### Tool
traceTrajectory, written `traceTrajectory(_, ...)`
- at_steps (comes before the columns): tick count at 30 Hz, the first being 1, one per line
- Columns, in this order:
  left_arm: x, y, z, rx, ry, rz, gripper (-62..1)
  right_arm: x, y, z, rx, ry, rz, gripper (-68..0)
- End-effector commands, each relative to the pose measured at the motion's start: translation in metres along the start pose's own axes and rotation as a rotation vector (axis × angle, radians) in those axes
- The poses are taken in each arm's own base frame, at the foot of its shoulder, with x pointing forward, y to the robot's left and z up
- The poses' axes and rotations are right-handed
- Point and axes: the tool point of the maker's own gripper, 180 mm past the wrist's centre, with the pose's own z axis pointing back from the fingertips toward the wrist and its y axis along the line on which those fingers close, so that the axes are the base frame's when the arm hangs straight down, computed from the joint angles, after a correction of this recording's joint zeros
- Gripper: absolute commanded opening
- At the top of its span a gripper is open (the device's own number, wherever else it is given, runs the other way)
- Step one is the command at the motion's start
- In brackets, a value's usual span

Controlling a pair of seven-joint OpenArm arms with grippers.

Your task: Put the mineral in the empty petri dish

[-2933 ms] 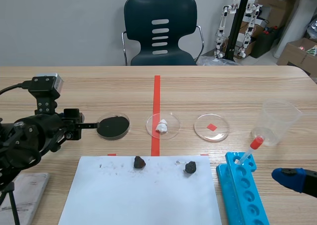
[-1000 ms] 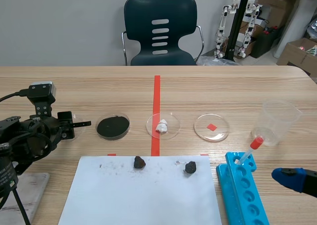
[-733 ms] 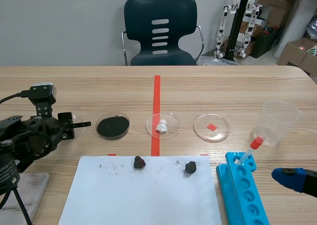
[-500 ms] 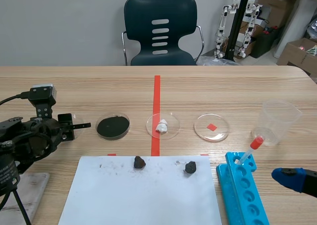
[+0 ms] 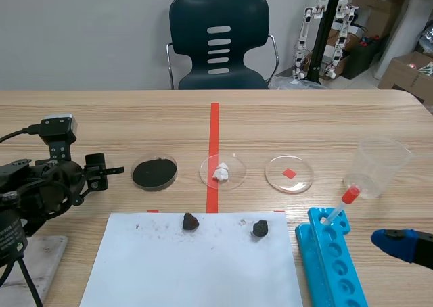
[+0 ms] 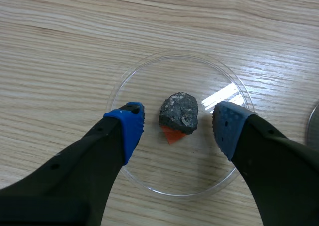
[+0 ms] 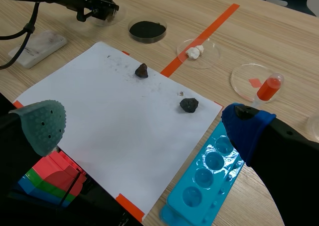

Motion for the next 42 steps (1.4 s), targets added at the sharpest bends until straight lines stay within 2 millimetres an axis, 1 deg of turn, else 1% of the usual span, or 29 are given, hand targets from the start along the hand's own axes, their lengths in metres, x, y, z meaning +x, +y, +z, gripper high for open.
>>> traceTrajectory(1,0.0176,-0.0009,-0.0009,-0.004,-0.045,0.0,-23.1,0.012,-0.0001,-0.0024,0.0,-0.041,0.001,0.4)
traceTrajectory(4,0.0184,-0.0008,-0.0009,-0.004,-0.049,0.0,-13.9,0.012,-0.0001,-0.0024,0.0,-0.041,0.001,0.4)
traceTrajectory(7,0.0202,-0.0008,-0.0008,-0.004,-0.058,0.0,-6.8,0.012,-0.0001,-0.0024,0.0,-0.041,0.001,0.4)
traceTrajectory(10,0.0221,-0.0008,-0.0007,-0.004,-0.07,0.0,-1.8,0.012,-0.0001,-0.0024,0.0,-0.041,0.001,0.4)
traceTrajectory(13,0.0224,-0.0008,-0.0006,-0.004,-0.071,0.0,1.4,0.012,-0.0001,-0.0024,0.0,-0.041,0.001,0.4)
traceTrajectory(42,0.0225,-0.0021,-0.0006,-0.011,-0.072,-0.002,1.4,0.012,-0.0001,-0.0024,0.0,-0.041,0.001,0.4)
